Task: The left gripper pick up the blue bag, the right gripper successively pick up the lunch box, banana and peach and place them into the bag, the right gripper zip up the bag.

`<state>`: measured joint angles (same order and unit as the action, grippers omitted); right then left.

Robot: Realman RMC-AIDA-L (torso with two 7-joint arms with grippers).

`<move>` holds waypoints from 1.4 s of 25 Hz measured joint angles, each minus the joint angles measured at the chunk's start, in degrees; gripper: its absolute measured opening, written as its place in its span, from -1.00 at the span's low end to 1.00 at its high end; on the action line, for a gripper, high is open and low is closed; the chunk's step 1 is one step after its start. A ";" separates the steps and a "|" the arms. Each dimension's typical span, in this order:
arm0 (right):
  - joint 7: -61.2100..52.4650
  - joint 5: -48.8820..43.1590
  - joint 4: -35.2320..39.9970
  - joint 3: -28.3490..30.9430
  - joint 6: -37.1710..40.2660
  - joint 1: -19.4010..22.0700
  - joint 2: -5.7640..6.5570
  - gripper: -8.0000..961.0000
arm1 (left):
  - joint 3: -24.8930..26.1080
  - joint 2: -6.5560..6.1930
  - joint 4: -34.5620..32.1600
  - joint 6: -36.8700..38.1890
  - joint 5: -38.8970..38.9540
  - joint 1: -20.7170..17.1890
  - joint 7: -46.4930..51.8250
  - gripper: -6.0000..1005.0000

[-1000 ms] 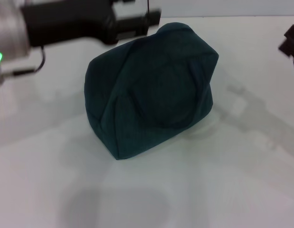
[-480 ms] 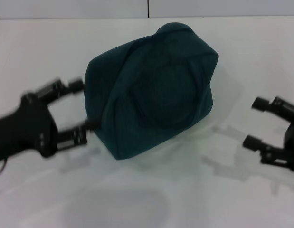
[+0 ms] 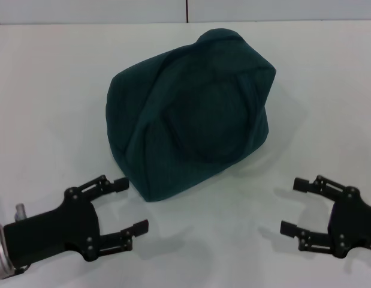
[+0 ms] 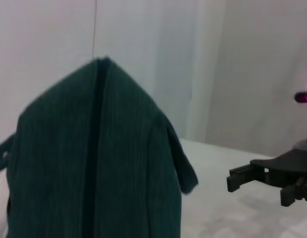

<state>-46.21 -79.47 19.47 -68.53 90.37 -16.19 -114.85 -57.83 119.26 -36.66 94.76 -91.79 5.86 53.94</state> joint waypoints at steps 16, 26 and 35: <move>0.63 -0.55 -0.22 -0.47 -1.24 0.08 -0.20 0.82 | 0.09 0.08 1.61 -1.89 -0.90 0.24 -0.42 0.72; 0.68 -0.60 -0.23 -0.47 -1.01 0.00 -0.24 0.82 | 1.28 0.04 1.73 -1.87 -0.93 0.28 -0.45 0.72; 0.69 -0.60 -0.23 -0.57 -1.03 -0.08 -0.29 0.82 | 1.32 0.00 1.64 -1.77 -0.94 0.17 -0.49 0.72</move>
<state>-45.52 -80.07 19.25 -69.09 89.34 -16.27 -115.13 -56.51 119.26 -35.02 92.99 -92.73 6.03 53.45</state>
